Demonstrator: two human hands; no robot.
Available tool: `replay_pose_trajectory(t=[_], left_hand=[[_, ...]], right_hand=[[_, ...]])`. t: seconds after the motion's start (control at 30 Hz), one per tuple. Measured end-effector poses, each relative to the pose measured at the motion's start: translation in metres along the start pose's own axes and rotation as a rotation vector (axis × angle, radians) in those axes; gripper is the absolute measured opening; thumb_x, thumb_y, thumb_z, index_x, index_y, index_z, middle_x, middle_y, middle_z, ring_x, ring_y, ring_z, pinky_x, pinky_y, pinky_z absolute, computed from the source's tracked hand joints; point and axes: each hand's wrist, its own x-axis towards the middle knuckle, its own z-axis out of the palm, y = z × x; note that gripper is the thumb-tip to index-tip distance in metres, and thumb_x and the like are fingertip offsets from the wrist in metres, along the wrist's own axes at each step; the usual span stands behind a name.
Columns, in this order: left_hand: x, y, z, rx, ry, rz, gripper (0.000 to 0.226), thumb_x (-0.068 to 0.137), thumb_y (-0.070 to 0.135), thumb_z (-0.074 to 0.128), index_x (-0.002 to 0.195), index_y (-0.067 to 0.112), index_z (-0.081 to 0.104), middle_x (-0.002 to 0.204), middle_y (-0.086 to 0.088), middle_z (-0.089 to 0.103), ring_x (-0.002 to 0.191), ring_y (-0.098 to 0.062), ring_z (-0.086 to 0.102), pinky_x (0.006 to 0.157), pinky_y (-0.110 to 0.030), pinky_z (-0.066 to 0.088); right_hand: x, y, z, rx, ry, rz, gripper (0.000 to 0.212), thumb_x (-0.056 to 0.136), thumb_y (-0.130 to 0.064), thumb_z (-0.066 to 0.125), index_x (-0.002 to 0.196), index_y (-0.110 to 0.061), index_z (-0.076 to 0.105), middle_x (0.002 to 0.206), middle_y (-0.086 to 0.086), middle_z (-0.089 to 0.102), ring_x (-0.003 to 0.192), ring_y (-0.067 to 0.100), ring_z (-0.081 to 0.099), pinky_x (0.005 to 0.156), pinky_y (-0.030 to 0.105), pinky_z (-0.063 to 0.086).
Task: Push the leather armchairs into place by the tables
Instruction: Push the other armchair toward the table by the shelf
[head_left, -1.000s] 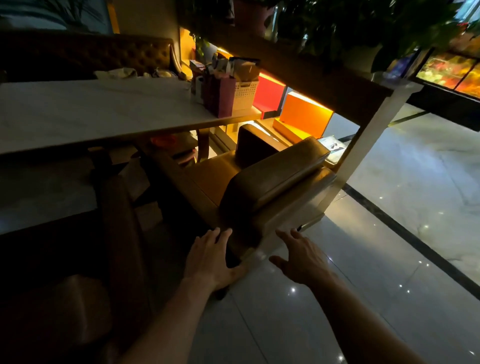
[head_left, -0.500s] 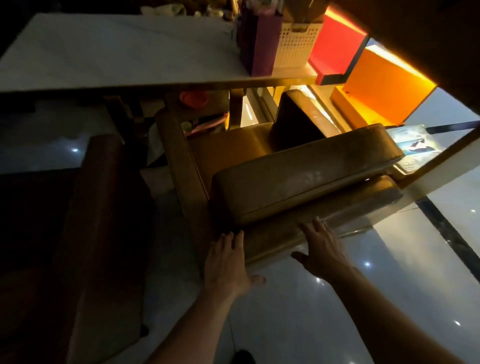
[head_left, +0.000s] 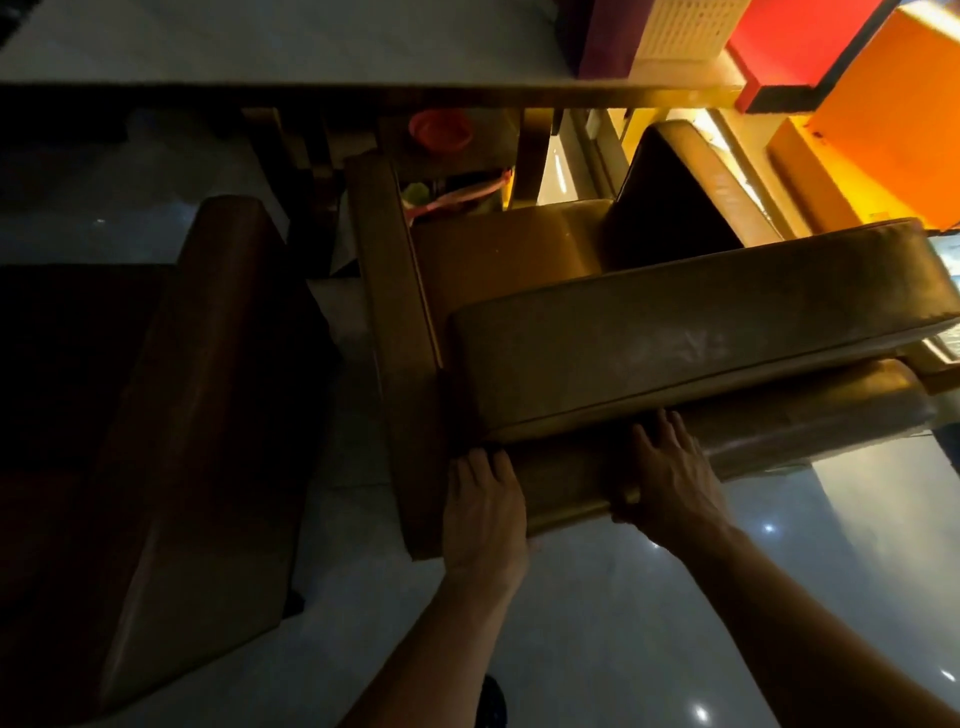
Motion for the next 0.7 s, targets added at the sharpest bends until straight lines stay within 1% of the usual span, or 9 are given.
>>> replay_pose_trajectory(t=[0.1,0.2,0.27,0.33,0.4,0.53,0.7], left_hand=[[0.005,-0.009,0.004,0.003,0.037,0.045,0.113,0.062,0.059,0.084,0.144,0.012,0.023,0.148,-0.016,0.031,0.134,-0.034,0.034,0.112,-0.042,0.035],[0.007,-0.015,0.006,-0.030,0.055,0.081,0.108,0.065,0.059,0.083,0.143,0.014,0.024,0.149,-0.014,0.031,0.135,-0.033,0.033,0.112,-0.042,0.034],[0.009,-0.017,0.006,-0.048,0.075,0.094,0.104,0.065,0.058,0.083,0.142,0.016,0.026,0.147,-0.013,0.032,0.134,-0.032,0.034,0.111,-0.042,0.035],[0.009,-0.020,0.008,-0.065,0.089,0.104,0.103,0.065,0.058,0.083,0.141,0.017,0.027,0.147,-0.011,0.033,0.133,-0.031,0.034,0.111,-0.042,0.036],[0.008,-0.023,0.008,-0.077,0.088,0.115,0.103,0.065,0.058,0.083,0.142,0.018,0.026,0.148,-0.011,0.032,0.134,-0.030,0.033,0.111,-0.042,0.036],[0.006,-0.029,0.006,-0.080,0.074,0.123,0.105,0.066,0.059,0.082,0.144,0.018,0.025,0.149,-0.010,0.029,0.135,-0.029,0.032,0.110,-0.041,0.037],[-0.005,-0.060,0.000,-0.086,0.077,0.128,0.105,0.061,0.062,0.083,0.141,0.021,0.028,0.145,-0.007,0.033,0.132,-0.026,0.035,0.103,-0.040,0.042]], right_hand=[[-0.001,-0.006,0.008,-0.036,0.024,0.019,0.136,0.052,-0.046,0.092,0.154,-0.024,0.004,0.161,0.021,0.006,0.148,0.043,0.004,0.120,0.056,0.017],[-0.004,-0.008,0.012,-0.039,0.048,0.022,0.138,0.054,-0.043,0.092,0.154,-0.027,-0.002,0.161,0.023,0.007,0.147,0.046,0.006,0.118,0.059,0.018],[-0.004,-0.007,0.012,-0.060,0.063,0.010,0.138,0.054,-0.045,0.092,0.155,-0.027,-0.001,0.160,0.024,0.012,0.146,0.046,0.011,0.117,0.061,0.022],[-0.005,-0.007,0.013,-0.084,0.067,0.008,0.135,0.055,-0.047,0.091,0.155,-0.024,0.003,0.160,0.023,0.014,0.146,0.045,0.013,0.116,0.060,0.025],[-0.006,-0.009,0.016,-0.093,0.070,0.019,0.130,0.059,-0.048,0.088,0.156,-0.022,0.006,0.160,0.023,0.014,0.146,0.044,0.012,0.118,0.058,0.023],[-0.011,-0.017,0.020,-0.110,0.068,0.034,0.123,0.066,-0.051,0.083,0.156,-0.019,0.006,0.160,0.024,0.013,0.147,0.044,0.011,0.119,0.055,0.020],[-0.027,-0.048,0.024,-0.089,0.059,0.058,0.117,0.072,-0.053,0.079,0.156,-0.016,0.005,0.160,0.026,0.013,0.147,0.045,0.011,0.120,0.052,0.018]])
